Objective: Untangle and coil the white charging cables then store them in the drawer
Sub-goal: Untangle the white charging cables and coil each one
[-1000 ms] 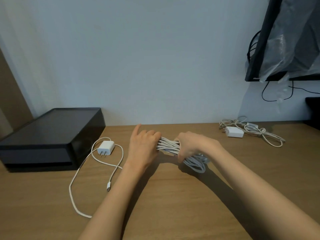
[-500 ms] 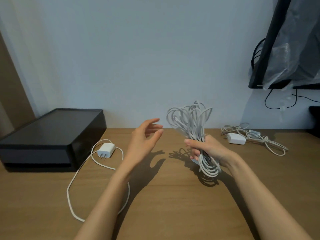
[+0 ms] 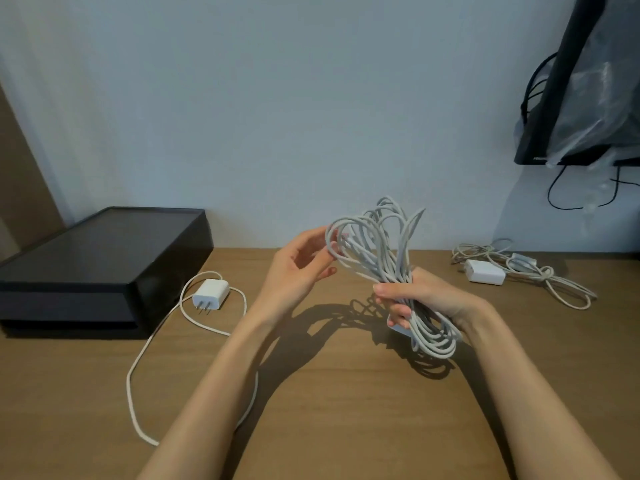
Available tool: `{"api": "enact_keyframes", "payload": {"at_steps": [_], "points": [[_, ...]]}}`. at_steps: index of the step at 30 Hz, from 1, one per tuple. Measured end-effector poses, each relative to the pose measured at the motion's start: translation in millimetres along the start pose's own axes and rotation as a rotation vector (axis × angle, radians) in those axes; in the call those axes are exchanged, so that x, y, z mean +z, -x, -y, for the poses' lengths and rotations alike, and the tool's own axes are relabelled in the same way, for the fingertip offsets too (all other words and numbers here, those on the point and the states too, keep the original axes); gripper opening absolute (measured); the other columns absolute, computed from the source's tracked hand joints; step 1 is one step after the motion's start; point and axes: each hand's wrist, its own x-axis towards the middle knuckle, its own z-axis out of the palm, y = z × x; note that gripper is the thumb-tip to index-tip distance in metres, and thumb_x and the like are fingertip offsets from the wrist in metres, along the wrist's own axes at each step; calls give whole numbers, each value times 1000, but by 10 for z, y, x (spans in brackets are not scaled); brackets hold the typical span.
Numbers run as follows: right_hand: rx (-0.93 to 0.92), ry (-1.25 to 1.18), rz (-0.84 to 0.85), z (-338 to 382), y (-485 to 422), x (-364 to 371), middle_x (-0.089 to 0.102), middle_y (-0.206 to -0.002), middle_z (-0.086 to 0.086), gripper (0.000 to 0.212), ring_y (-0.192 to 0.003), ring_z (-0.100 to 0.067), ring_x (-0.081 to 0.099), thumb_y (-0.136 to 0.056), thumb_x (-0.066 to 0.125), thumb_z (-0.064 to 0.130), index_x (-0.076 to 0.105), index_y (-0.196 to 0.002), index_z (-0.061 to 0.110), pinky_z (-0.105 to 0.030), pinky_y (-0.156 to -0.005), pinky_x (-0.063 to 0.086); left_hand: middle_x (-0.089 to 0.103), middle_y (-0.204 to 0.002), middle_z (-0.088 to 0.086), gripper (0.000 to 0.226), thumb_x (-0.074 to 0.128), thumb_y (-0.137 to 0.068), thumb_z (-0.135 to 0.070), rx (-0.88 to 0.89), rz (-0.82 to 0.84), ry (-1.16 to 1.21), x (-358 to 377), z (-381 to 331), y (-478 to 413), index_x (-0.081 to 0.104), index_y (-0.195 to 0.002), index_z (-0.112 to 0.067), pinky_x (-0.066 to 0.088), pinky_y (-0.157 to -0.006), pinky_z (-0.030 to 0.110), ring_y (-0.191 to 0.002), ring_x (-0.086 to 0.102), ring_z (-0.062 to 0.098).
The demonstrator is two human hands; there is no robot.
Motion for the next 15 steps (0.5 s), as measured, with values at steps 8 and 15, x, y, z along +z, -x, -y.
{"api": "enact_keyframes", "payload": {"at_steps": [8, 15], "points": [[-14, -44, -46, -6, 15, 13, 44, -47, -5, 25, -44, -18, 48, -89, 61, 16, 68, -65, 17, -42, -75, 48, 71, -97, 16, 20, 70, -79, -8, 52, -79, 33, -27, 4, 21, 68, -99, -5, 54, -89, 33, -94, 68, 24], [26, -191, -37, -3, 57, 24, 43, -46, -3, 18, -41, -16, 48, -83, 65, 20, 60, -71, 8, -28, -60, 53, 74, -93, 9, 30, 72, -75, 1, 13, 49, -20, -40, -3, 48, 67, -105, -1, 53, -74, 17, -85, 69, 12]]}}
